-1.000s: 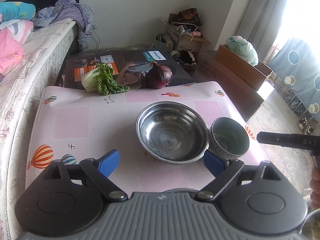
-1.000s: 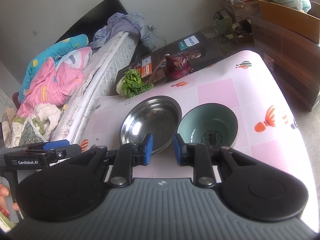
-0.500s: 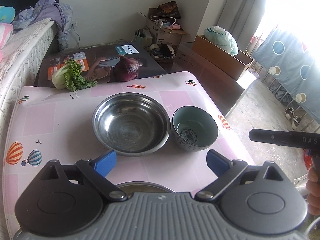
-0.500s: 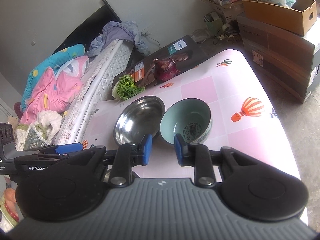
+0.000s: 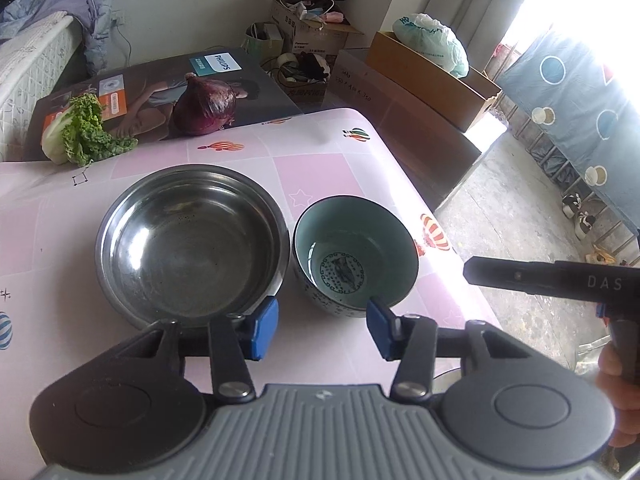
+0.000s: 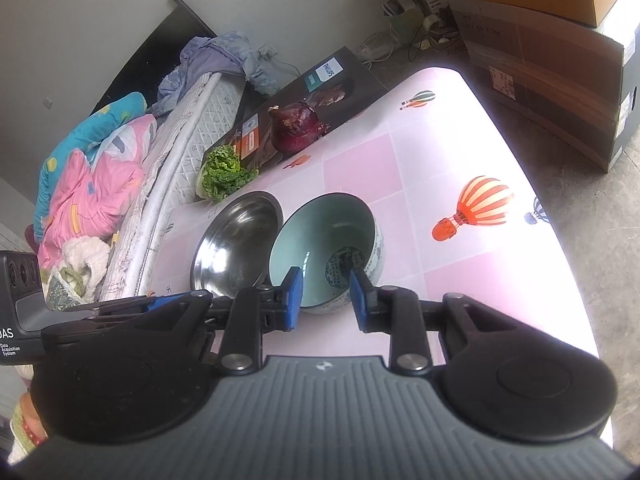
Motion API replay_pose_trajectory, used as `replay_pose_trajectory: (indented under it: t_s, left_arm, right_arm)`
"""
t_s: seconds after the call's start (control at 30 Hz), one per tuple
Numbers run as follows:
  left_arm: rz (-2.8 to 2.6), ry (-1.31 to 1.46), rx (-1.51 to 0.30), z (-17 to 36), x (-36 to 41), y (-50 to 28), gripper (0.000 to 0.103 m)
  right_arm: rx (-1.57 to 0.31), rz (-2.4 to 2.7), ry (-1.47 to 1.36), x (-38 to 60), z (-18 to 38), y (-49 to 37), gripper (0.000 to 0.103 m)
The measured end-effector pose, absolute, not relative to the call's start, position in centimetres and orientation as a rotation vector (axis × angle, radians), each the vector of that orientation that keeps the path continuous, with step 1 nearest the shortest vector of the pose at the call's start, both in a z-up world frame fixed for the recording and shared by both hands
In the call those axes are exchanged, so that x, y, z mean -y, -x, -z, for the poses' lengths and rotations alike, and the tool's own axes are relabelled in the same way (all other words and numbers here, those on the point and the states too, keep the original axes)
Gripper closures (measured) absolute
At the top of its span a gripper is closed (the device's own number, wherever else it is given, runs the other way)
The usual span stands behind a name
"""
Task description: Organize plates and bowls
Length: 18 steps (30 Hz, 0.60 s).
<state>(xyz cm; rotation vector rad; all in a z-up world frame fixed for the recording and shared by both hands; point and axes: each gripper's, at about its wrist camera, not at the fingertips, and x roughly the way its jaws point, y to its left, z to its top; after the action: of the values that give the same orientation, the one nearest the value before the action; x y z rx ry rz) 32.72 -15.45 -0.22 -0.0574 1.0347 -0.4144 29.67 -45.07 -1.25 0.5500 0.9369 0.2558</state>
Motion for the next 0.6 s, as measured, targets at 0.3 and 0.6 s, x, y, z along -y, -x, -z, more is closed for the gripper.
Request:
replay_pose_trajectory:
  t_s: [0.3,0.6]
  left_arm:
    - [0.430,0.097,-1.110,2.7,16.3,-36.0,0.082]
    - [0.400,0.125,-1.131,4.2,16.4,-37.3,0.086]
  right_arm:
    - [-0.989,-0.250,-0.605,45.9,5.5,-35.1,0.079]
    - [-1.031,-0.250,-0.616,45.8,8.6,-38.3,0.090]
